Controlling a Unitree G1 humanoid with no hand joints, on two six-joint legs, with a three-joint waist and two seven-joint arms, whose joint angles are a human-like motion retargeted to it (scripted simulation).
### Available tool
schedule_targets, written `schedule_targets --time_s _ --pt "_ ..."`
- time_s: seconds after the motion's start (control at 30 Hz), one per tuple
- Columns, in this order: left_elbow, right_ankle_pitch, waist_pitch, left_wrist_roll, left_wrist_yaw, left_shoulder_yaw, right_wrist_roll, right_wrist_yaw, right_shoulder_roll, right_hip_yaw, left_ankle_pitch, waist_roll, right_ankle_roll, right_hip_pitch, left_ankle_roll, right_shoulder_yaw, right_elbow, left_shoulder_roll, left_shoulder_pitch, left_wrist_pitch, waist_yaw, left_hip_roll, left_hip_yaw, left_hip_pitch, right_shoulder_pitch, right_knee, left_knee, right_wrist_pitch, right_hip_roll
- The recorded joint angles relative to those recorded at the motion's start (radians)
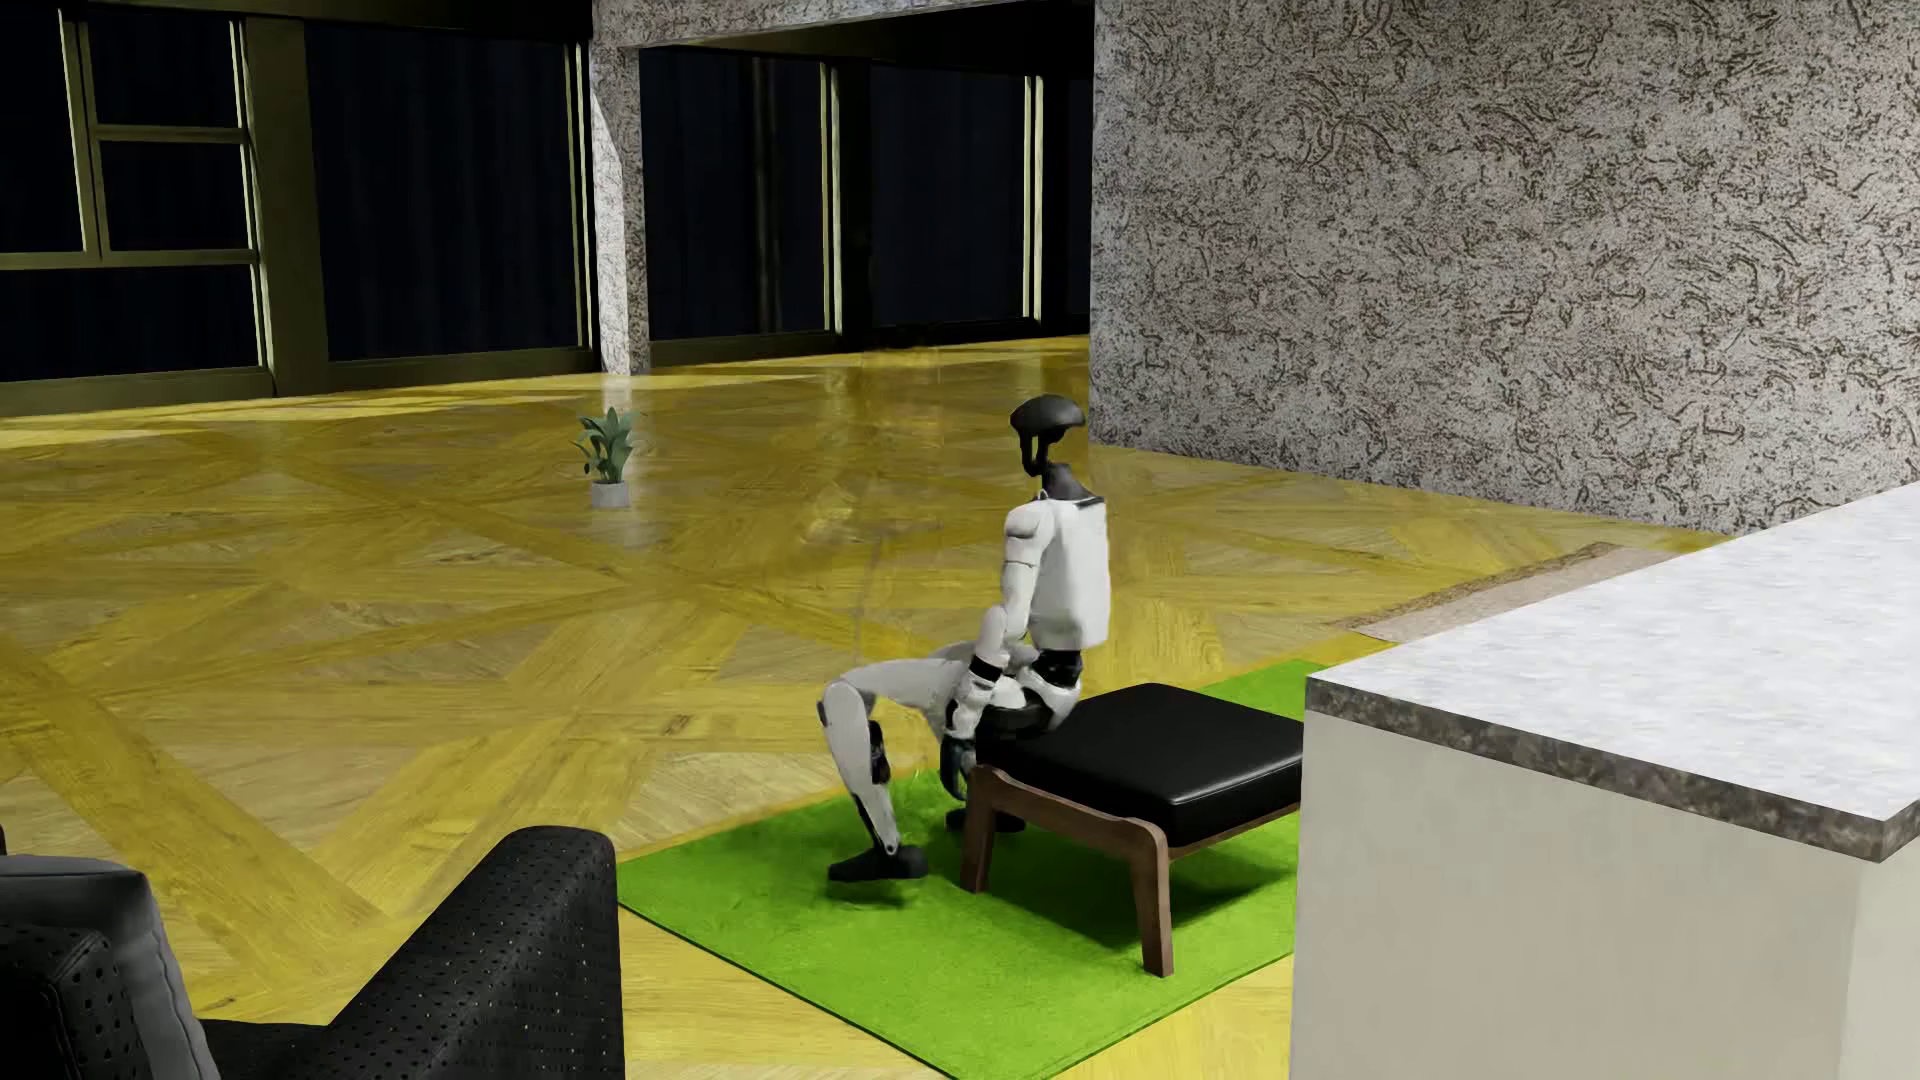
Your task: Get off of the chair
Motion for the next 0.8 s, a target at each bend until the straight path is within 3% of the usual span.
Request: schedule_targets --time_s 0.03,0.07,0.17,0.2,0.27,0.37,0.4,0.47,0.57,0.6,0.63,0.7,0.73,0.8 --pt "-0.003 0.001 -0.006 0.067 -0.054 -0.012 -0.071 0.054 0.006 -0.002 0.006 0.0 0.0 0.007 -0.001 -0.006 0.01 -0.018 0.036 -0.02 0.0 0.003 0.001 0.005 0.042 -0.002 0.0 -0.025 -0.002" --pt "-0.013 0.003 -0.012 0.062 -0.06 -0.001 -0.092 0.094 0.014 -0.004 0.008 0.0 0.0 0.012 -0.003 -0.025 0.004 -0.03 0.078 -0.016 0.0 0.003 0.002 0.012 0.089 -0.003 -0.002 -0.036 -0.005" --pt "-0.093 0.011 -0.032 -0.074 -0.042 0.081 -0.015 0.067 0.074 -0.004 0.006 -0.001 0.006 0.017 -0.01 -0.1 -0.011 -0.042 0.191 0.002 0.0 0.01 -0.002 0.023 0.211 -0.005 -0.005 -0.015 -0.004" --pt "-0.124 0.011 -0.036 -0.088 -0.013 0.087 0.0 0.028 0.099 -0.002 0.006 -0.001 0.006 0.021 -0.011 -0.116 -0.021 -0.048 0.206 0.007 0.002 0.01 -0.004 0.027 0.238 -0.006 -0.006 -0.006 -0.002" --pt "-0.1 0.011 -0.043 -0.072 0.007 0.087 0.008 0.022 0.133 -0.002 0.008 0.0 0.001 0.03 -0.006 -0.128 -0.038 -0.056 0.193 -0.006 0.004 0.003 -0.004 0.036 0.256 -0.009 -0.009 -0.011 0.004" --pt "-0.082 0.012 -0.05 -0.074 0.016 0.062 -0.031 0.077 0.122 0.0 0.009 0.003 -0.007 0.037 -0.001 -0.097 -0.059 -0.031 0.165 -0.011 -0.001 -0.005 -0.005 0.043 0.229 -0.01 -0.009 -0.049 0.017" --pt "-0.087 0.014 -0.052 -0.075 0.033 0.064 -0.045 0.043 0.108 0.002 0.01 0.004 -0.007 0.037 0.001 -0.086 -0.073 -0.017 0.154 -0.013 0.0 -0.004 -0.005 0.043 0.219 -0.01 -0.008 -0.042 0.022" --pt "-0.107 0.018 -0.058 -0.118 0.029 0.068 -0.081 0.112 0.078 0.002 0.008 0.005 -0.008 0.035 0.003 -0.074 -0.082 0.011 0.137 -0.008 -0.002 -0.006 -0.004 0.042 0.197 -0.01 -0.008 -0.064 0.024" --pt "-0.228 0.03 -0.063 -0.204 0.005 0.094 -0.128 0.3 0.017 0.005 0.007 0.007 -0.012 0.026 0.0 -0.06 -0.148 0.055 0.116 -0.003 -0.002 -0.008 -0.004 0.037 0.186 -0.009 -0.007 -0.121 0.024" --pt "-0.29 0.037 -0.059 -0.248 0.036 0.107 -0.124 0.273 -0.02 0.007 0.009 0.008 -0.013 0.02 -0.001 -0.058 -0.197 0.077 0.097 -0.01 -0.003 -0.01 -0.004 0.034 0.176 -0.01 -0.009 -0.13 0.026" --pt "-0.372 0.043 -0.062 -0.291 0.063 0.107 -0.122 0.294 -0.064 0.008 0.014 0.012 -0.016 0.013 -0.001 -0.058 -0.257 0.095 0.08 -0.001 -0.005 -0.011 -0.005 0.026 0.174 -0.011 -0.01 -0.115 0.027" --pt "-0.557 0.054 -0.063 -0.357 0.186 0.108 -0.043 0.124 -0.153 0.014 0.022 0.011 -0.018 0.001 -0.013 -0.049 -0.404 0.149 0.035 -0.018 -0.007 -0.002 -0.007 0.017 0.15 -0.015 -0.012 -0.072 0.04" --pt "-0.651 0.057 -0.054 -0.378 0.277 0.09 -0.018 0.0 -0.192 0.016 0.026 0.013 -0.019 -0.006 -0.016 -0.031 -0.483 0.181 -0.003 -0.044 -0.011 0.0 -0.007 0.011 0.108 -0.014 -0.011 -0.059 0.043" --pt "-0.825 0.062 -0.04 -0.374 0.391 0.018 0.009 -0.219 -0.263 0.023 0.028 0.014 -0.017 -0.023 -0.023 0.059 -0.658 0.274 -0.094 -0.097 -0.016 0.009 -0.008 -0.001 -0.01 -0.011 -0.007 -0.083 0.051"
